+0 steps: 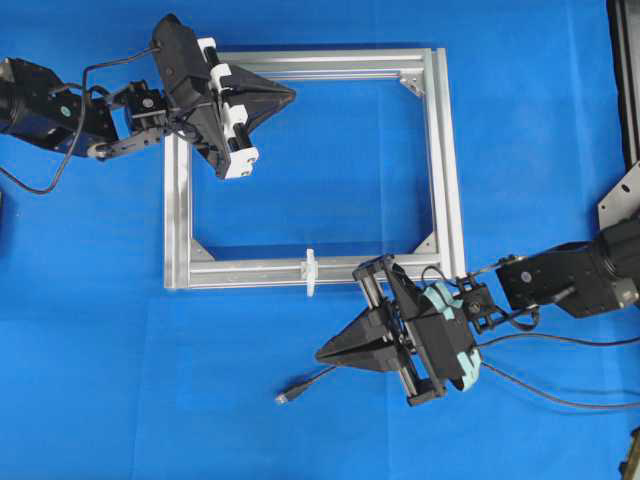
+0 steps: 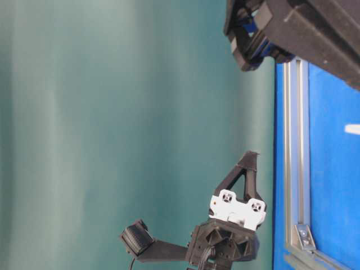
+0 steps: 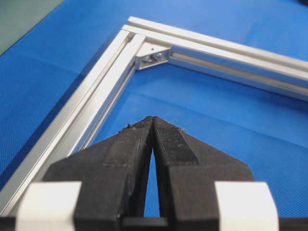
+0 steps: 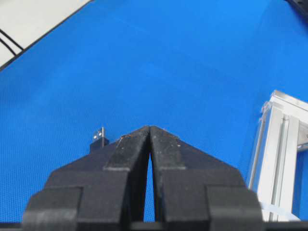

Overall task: Insert the wire through the string loop located in the center.
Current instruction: 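Lower the right gripper onto the black USB cable and grasp it near the plug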

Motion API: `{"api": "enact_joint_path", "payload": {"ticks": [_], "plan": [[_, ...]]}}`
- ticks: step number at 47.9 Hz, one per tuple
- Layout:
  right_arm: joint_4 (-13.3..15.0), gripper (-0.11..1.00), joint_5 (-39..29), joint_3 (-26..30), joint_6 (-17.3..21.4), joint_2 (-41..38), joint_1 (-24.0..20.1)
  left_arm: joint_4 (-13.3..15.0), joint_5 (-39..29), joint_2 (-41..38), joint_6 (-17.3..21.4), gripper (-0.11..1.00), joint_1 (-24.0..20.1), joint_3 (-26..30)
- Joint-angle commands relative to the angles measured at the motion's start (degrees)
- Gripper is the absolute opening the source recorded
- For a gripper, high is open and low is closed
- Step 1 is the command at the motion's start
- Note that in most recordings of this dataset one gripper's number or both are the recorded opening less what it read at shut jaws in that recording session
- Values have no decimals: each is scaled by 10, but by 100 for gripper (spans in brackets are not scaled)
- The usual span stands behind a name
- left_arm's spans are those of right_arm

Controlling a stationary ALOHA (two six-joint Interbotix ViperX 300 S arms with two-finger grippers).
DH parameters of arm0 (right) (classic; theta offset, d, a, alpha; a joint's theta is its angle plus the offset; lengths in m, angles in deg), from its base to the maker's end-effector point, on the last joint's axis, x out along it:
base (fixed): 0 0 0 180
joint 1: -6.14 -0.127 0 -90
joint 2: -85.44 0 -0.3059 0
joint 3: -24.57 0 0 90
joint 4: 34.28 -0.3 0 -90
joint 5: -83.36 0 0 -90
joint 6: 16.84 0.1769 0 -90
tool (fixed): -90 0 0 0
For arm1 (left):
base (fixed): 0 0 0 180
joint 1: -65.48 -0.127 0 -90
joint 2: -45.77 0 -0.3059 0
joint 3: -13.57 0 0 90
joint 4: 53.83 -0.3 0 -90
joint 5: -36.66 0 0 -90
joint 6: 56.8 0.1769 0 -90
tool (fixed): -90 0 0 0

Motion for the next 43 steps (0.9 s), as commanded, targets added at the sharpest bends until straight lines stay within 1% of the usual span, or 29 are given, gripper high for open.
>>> {"api": "enact_joint_path", "payload": {"ticks": [1,7,19,25,28,31,34,37,38,43], "plan": [[3,0,2,8,-5,25,-4,-11,-7,33,2,0,-10,11],[3,-5,-15,9,-2,32,-4,-11,-15,33,2,0,-11,10],[2,-4,-47,15,6,33,-5,-12,-16,34,2,0,-11,10],[2,-4,-60,17,21,33,-10,-12,-16,34,2,0,-12,10],[2,-1,-64,17,27,33,-11,-12,-16,33,2,0,-13,11],[3,7,-69,17,30,33,-11,-12,-16,34,2,0,-14,11],[2,20,-71,18,31,33,-13,-12,-16,34,2,0,-14,11],[2,37,-71,18,31,33,-15,-12,-16,34,2,0,-15,12],[2,45,-71,18,30,33,-15,-12,-16,34,2,0,-15,11],[2,75,-76,18,30,33,-15,-13,-16,34,2,0,-17,11]]}}
